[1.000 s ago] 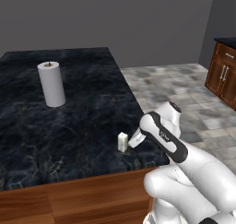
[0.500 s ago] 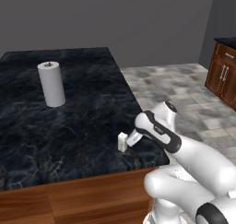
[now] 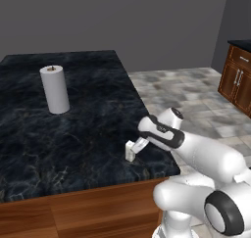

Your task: Pick the boxed drink from the counter and place it in the open cabinet.

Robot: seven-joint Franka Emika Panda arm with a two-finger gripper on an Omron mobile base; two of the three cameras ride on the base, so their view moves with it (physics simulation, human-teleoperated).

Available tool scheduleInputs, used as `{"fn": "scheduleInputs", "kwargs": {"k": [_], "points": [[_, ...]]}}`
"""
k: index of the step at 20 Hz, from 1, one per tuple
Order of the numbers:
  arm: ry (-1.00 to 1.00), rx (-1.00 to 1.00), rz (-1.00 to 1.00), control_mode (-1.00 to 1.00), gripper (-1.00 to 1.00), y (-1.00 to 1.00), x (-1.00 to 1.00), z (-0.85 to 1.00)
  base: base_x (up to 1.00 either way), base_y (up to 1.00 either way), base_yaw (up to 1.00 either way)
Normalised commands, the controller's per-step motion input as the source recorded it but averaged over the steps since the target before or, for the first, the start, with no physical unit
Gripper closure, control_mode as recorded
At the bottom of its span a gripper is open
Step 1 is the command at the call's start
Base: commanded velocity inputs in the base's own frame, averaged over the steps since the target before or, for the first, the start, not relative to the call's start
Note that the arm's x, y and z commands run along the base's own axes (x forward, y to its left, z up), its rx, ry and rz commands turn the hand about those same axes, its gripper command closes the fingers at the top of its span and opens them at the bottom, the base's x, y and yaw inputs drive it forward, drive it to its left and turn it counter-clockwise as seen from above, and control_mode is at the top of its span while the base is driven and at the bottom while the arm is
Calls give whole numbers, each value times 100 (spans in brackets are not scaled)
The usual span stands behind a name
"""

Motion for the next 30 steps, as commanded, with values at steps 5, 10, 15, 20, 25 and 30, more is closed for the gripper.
{"fn": "scheduleInputs", "kwargs": {"k": [5, 10, 15, 20, 25, 30], "points": [[0, 0, -1, -100, -100, 8, 19, -13, 0, 0, 0], [0, 0, -3, -100, -100, 21, 15, -18, 0, 0, 0], [0, 0, -4, -100, -100, 23, 9, -25, 0, 0, 0], [0, 0, -3, -100, -100, 5, 2, -25, 0, 0, 0], [0, 0, -2, -100, -100, 0, 0, -19, 0, 0, 0], [0, 0, 0, -100, 100, 0, 0, -5, 0, 0, 0]]}}
